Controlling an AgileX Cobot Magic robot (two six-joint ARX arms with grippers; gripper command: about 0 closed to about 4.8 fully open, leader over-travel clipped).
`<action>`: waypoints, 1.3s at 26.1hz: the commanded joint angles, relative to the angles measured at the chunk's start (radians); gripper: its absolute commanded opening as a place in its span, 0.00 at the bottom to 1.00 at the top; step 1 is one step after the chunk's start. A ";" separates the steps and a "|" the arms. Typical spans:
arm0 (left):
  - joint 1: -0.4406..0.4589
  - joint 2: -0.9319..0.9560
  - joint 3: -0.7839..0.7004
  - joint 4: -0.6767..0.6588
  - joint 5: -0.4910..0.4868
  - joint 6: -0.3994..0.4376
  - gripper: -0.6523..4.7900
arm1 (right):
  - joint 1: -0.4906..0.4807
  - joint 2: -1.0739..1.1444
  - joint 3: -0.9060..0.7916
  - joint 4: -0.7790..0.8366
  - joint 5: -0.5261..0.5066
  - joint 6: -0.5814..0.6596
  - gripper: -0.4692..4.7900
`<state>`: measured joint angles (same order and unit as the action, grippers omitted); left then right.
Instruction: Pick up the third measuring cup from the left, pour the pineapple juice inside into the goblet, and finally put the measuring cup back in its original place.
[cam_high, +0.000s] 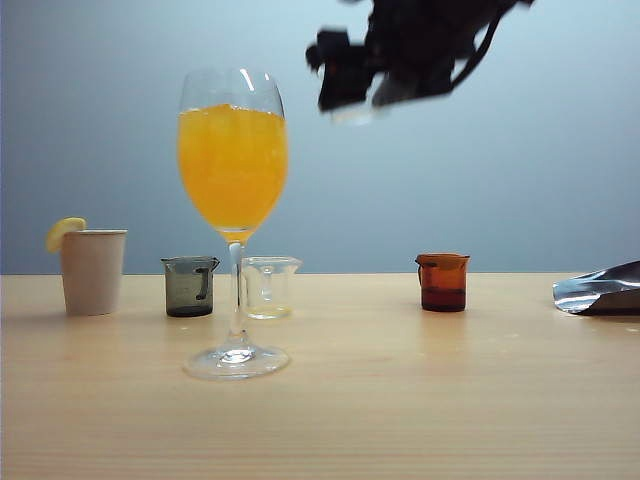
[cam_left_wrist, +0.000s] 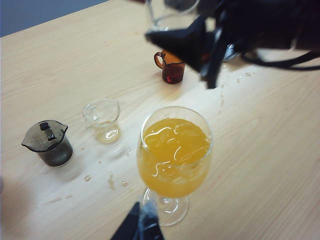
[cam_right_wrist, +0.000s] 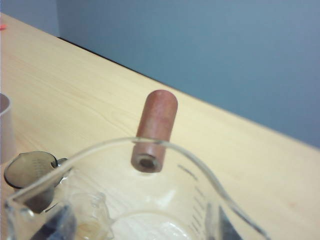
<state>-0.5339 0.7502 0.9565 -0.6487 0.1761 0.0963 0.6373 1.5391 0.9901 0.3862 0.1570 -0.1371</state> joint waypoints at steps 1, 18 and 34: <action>-0.001 -0.002 0.003 0.007 0.003 0.000 0.11 | -0.006 0.087 0.004 0.098 0.030 0.078 0.47; -0.001 -0.002 0.003 0.007 0.004 0.000 0.11 | -0.034 0.402 -0.040 0.298 0.062 0.246 0.47; -0.001 -0.002 0.003 0.007 0.003 0.000 0.11 | -0.058 0.582 -0.017 0.551 0.078 0.249 0.47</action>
<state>-0.5339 0.7502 0.9565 -0.6487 0.1761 0.0963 0.5808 2.1231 0.9585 0.9039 0.2340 0.1085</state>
